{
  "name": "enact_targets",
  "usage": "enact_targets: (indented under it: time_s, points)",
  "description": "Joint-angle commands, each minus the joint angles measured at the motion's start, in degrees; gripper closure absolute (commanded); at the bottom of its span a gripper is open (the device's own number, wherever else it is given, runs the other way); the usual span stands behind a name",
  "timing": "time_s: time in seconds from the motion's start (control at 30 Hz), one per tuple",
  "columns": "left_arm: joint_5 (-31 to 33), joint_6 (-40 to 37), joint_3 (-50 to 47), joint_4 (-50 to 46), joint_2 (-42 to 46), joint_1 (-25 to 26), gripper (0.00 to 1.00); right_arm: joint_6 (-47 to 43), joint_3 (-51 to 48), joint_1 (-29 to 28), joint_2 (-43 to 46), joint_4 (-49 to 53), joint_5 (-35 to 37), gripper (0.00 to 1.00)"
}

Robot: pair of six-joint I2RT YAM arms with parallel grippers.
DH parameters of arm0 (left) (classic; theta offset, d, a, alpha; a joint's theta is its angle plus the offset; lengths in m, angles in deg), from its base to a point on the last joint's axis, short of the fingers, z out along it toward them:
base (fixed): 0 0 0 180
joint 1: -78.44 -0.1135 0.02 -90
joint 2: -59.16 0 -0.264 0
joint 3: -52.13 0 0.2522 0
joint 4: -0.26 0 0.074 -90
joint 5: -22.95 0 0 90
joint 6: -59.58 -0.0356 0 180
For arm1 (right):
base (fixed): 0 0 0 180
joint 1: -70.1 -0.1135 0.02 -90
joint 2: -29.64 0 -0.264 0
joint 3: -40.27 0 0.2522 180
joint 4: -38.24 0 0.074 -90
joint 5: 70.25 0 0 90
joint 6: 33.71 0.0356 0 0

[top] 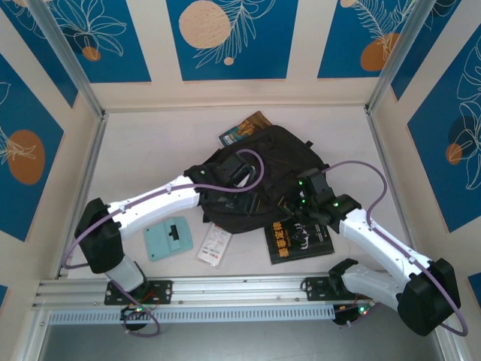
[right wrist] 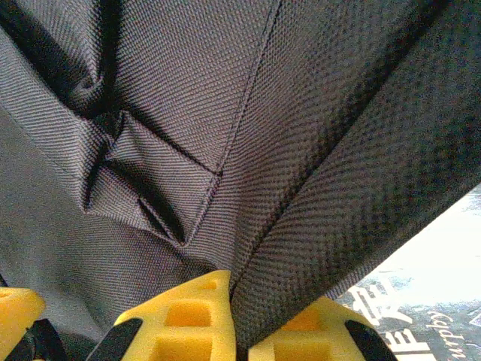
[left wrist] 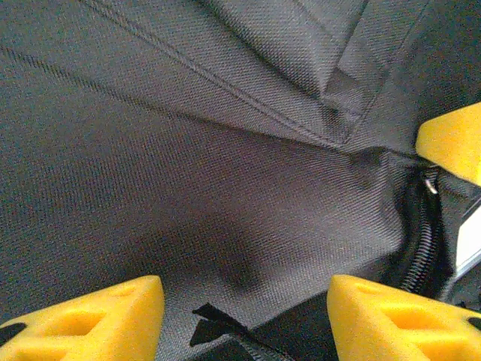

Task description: Pack books, pencil case, and school supplies into a backpack

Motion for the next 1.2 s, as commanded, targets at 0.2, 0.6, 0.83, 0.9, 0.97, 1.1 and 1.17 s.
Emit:
enact_targets:
  time_s: [0.2, 0.6, 0.83, 0.9, 0.97, 1.1, 1.17]
  points:
    - [2.9, 1.7, 0.4, -3.2, -0.4, -0.6, 0.36, -0.9, -0.9, -0.9, 0.3, -1.6, -0.3, 1.0]
    - [-5.8, 3.9, -0.8, 2.7, -2.3, -0.8, 0.48, -0.4, -0.2, -2.3, -0.4, -0.7, 1.7, 1.0]
    - [-6.9, 4.0, -3.1, 4.0, -1.8, -0.9, 0.72, -0.6, 0.9, -2.5, -0.4, -0.1, 3.2, 1.0]
    - [-6.9, 3.9, -3.7, 4.5, -1.8, -1.0, 0.79, -0.7, 1.2, -2.5, -0.4, 0.1, 3.5, 1.0]
    - [-7.0, 3.6, -3.8, 4.9, -2.2, -1.0, 0.84, -1.0, 1.5, -2.4, -0.4, 0.2, 3.5, 1.0]
    - [-7.1, 3.1, -3.2, 4.7, -3.6, -1.0, 0.73, -1.1, 1.6, -2.4, -0.5, 0.4, 3.6, 1.0]
    - [-7.1, 2.9, -2.5, 4.3, -4.6, -1.1, 0.6, -1.0, 1.4, -2.4, -0.5, 0.3, 3.5, 1.0]
